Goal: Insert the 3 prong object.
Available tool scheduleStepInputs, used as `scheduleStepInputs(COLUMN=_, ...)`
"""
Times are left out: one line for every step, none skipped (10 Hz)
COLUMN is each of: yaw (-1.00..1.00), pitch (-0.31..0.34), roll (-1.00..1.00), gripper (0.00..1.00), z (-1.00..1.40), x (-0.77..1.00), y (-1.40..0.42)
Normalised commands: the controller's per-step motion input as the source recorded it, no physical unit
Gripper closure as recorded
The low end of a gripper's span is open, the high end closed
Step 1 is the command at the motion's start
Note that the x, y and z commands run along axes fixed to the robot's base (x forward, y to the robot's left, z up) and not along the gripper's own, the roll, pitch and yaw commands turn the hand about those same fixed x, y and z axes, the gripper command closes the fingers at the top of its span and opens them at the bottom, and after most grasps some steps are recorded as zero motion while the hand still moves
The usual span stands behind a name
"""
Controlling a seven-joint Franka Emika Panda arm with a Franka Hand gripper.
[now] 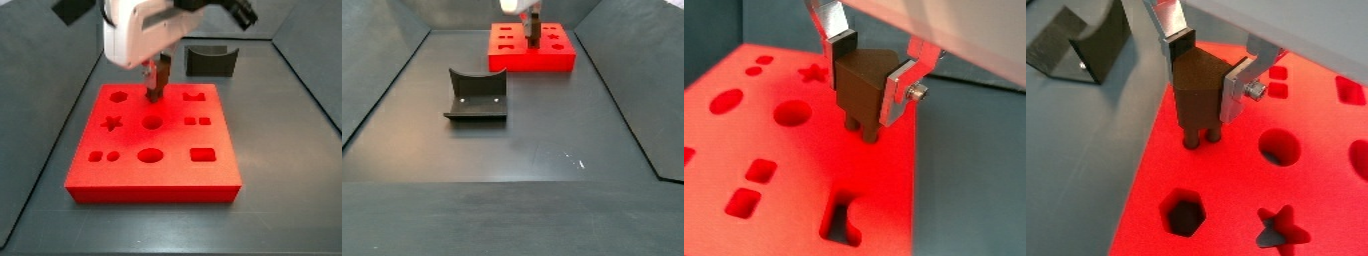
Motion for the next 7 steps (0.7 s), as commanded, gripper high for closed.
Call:
scheduleStepInputs(yaw=0.00, pitch=-0.123, roll=0.00, gripper=1.00, z=-1.00, x=0.00, y=0.00)
scheduleStepInputs(yaw=0.00, pitch=-0.126, roll=0.00, gripper=1.00, z=-1.00, x=0.00, y=0.00)
scheduleStepInputs(yaw=0.00, pitch=-0.073, roll=0.06, gripper=1.00, z=-0.97, x=0.00, y=0.00)
scheduleStepInputs(yaw=0.00, pitch=0.000, roll=0.18, gripper=1.00, z=-0.85, x=0.00, y=-0.04)
scheduleStepInputs(yaw=0.00, pitch=0.007, roll=0.25, gripper=1.00, z=-0.74, x=0.02, y=-0.08)
scheduleStepInputs(yaw=0.00, pitch=0.000, roll=0.00, gripper=1.00, z=-0.03, x=0.00, y=0.00)
scheduleStepInputs(yaw=0.00, pitch=0.000, roll=0.00, gripper=1.00, z=0.00, x=0.00, y=0.00)
